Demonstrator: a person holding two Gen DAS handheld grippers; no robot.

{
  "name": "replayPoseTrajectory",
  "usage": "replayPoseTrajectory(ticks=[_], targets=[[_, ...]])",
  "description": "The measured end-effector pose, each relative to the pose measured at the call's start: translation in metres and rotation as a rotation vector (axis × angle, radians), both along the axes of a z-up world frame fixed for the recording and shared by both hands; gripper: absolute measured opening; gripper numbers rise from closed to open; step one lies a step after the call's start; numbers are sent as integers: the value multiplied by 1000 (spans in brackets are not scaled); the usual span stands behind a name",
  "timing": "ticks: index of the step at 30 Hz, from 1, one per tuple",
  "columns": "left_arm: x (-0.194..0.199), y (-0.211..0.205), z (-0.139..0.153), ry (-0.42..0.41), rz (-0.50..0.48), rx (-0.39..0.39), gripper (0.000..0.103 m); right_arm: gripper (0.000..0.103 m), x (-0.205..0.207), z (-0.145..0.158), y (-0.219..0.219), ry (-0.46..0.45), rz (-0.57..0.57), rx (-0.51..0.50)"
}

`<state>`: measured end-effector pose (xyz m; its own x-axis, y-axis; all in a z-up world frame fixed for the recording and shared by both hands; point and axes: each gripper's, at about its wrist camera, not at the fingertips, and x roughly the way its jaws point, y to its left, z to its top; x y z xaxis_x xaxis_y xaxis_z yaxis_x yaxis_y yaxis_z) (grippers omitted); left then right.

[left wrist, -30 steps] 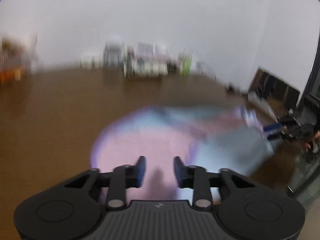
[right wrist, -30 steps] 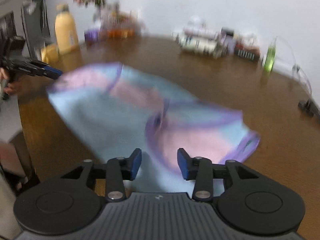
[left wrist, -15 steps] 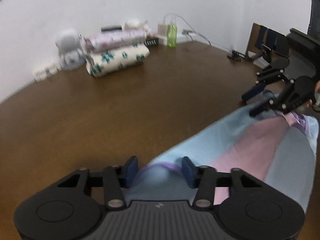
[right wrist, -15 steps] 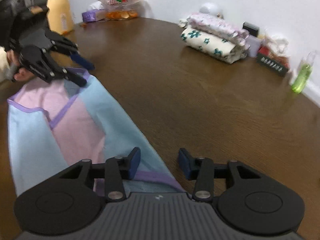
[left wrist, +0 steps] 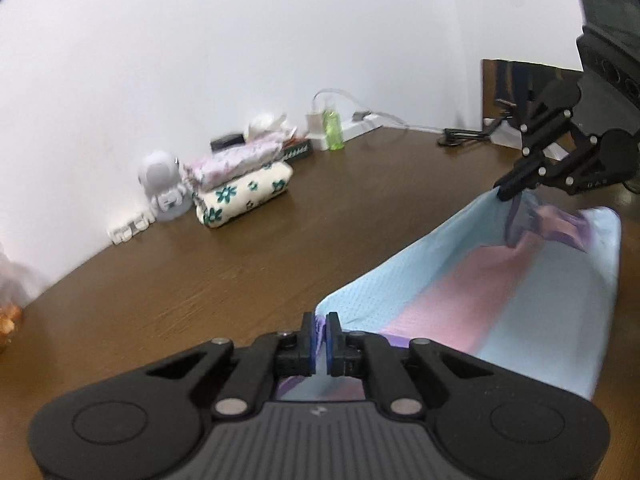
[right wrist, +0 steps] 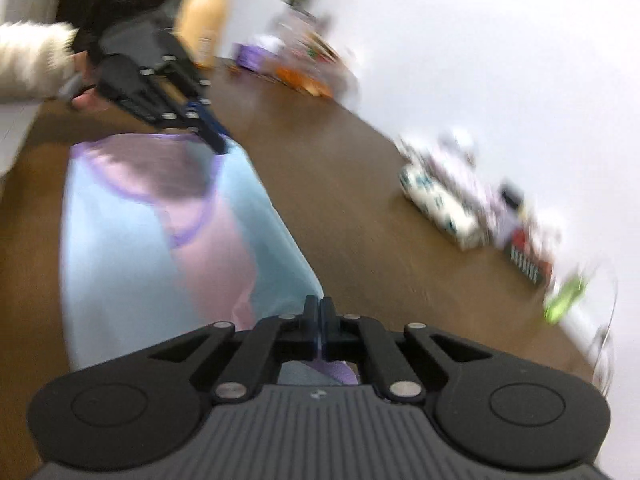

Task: Fold clothes
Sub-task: 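Fold the garment lengthwise with the left tool toward the right tool's end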

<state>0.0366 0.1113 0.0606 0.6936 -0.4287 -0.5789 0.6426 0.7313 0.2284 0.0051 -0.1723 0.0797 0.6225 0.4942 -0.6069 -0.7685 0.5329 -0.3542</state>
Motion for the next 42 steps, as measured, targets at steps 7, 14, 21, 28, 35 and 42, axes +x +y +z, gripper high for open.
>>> replayPoseTrajectory(ticks=[7, 14, 21, 28, 35, 42], targets=[[-51, 15, -38, 114, 78, 28, 9, 2, -19, -2, -20, 84, -58, 50], [-50, 44, -5, 84, 193, -98, 31, 37, 7, 5, -55, 224, -225, 190], [-38, -10, -21, 62, 118, -88, 43, 41, 54, -11, -84, 440, -445, 354], [-39, -12, -43, 117, 163, -60, 36, 2, 14, -5, -81, 236, -546, 299], [-37, -4, -43, 158, 210, -111, 38, 3, -74, -30, -84, 76, -631, 359], [-45, -7, -43, 147, 203, -75, 43, 48, -68, -45, -108, 246, -750, 476]])
